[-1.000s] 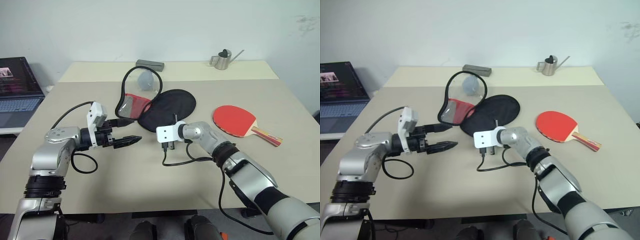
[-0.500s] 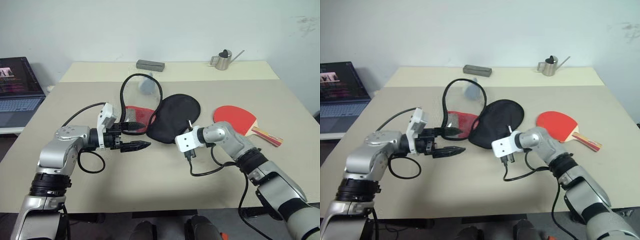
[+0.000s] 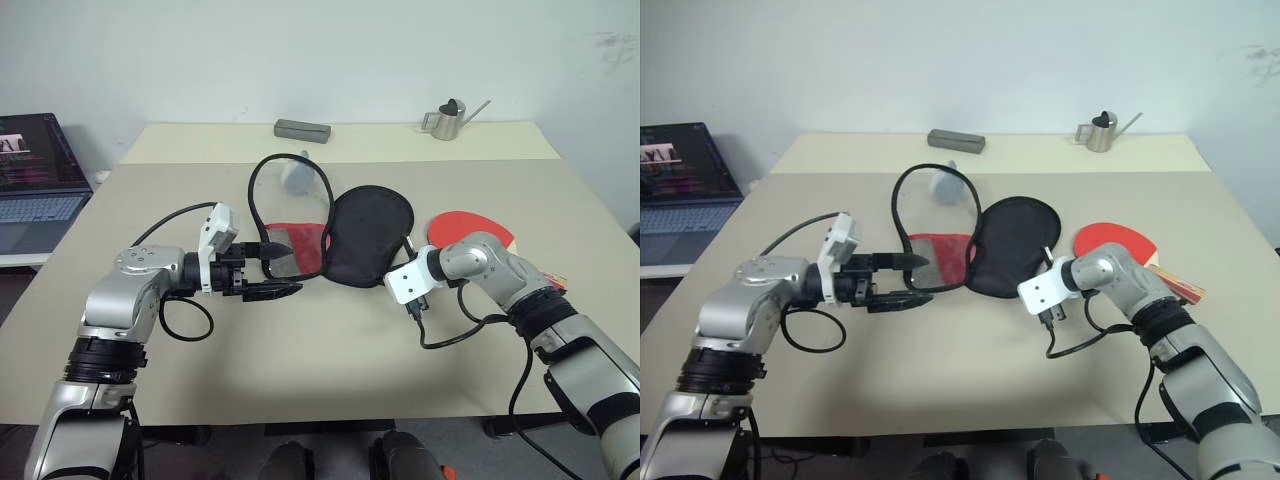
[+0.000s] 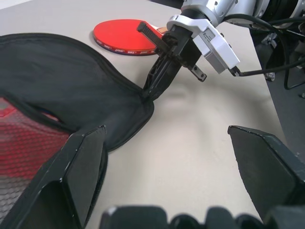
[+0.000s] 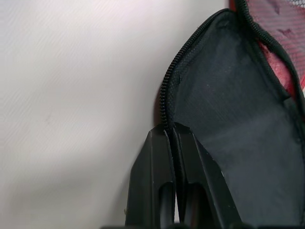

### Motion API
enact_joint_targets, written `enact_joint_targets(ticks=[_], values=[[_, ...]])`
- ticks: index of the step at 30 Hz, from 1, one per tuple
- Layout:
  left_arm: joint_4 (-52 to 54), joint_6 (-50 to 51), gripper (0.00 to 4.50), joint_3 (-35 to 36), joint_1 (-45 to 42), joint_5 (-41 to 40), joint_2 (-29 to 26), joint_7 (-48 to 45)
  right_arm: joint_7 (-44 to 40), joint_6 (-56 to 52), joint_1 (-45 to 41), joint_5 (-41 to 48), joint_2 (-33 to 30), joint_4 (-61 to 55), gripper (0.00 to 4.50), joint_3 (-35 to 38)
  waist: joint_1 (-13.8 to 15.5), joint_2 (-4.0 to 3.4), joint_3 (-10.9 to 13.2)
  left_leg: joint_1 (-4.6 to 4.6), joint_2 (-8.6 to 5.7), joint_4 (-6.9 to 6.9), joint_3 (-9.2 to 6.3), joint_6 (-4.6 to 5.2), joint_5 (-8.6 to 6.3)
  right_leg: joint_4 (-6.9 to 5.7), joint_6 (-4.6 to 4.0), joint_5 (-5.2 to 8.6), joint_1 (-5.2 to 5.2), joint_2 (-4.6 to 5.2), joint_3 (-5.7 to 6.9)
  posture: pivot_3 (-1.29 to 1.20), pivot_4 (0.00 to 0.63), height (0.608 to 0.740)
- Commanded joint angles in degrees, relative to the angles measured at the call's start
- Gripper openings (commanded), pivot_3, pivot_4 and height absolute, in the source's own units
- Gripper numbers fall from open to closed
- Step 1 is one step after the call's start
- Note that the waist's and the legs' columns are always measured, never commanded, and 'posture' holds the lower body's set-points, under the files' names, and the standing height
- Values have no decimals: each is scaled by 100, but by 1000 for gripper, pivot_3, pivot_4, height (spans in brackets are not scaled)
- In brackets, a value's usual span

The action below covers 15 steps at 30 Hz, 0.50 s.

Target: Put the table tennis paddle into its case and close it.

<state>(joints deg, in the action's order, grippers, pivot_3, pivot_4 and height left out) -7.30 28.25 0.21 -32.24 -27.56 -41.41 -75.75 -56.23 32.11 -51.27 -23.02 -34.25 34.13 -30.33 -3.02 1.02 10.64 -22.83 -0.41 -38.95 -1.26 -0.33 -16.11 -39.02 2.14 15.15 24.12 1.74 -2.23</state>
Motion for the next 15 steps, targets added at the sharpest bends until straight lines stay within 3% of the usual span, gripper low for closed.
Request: enact_joint_targets(ticks=[1,15], values=[[54,-89,4500,4,-144,9,-33,-62,-102,201,-100,47,-201,66,28,146,4,0,0,0,0,0,0,0,0,0,0,0,0,0,0,0,150,740],[-106,-231,4500,-64,-183,112,-14,-166,-252,930,-138,98,-617,420,28,148,50,0,0,1,0,-1,1,0,0,1,0,0,-1,0,0,0,150,740]])
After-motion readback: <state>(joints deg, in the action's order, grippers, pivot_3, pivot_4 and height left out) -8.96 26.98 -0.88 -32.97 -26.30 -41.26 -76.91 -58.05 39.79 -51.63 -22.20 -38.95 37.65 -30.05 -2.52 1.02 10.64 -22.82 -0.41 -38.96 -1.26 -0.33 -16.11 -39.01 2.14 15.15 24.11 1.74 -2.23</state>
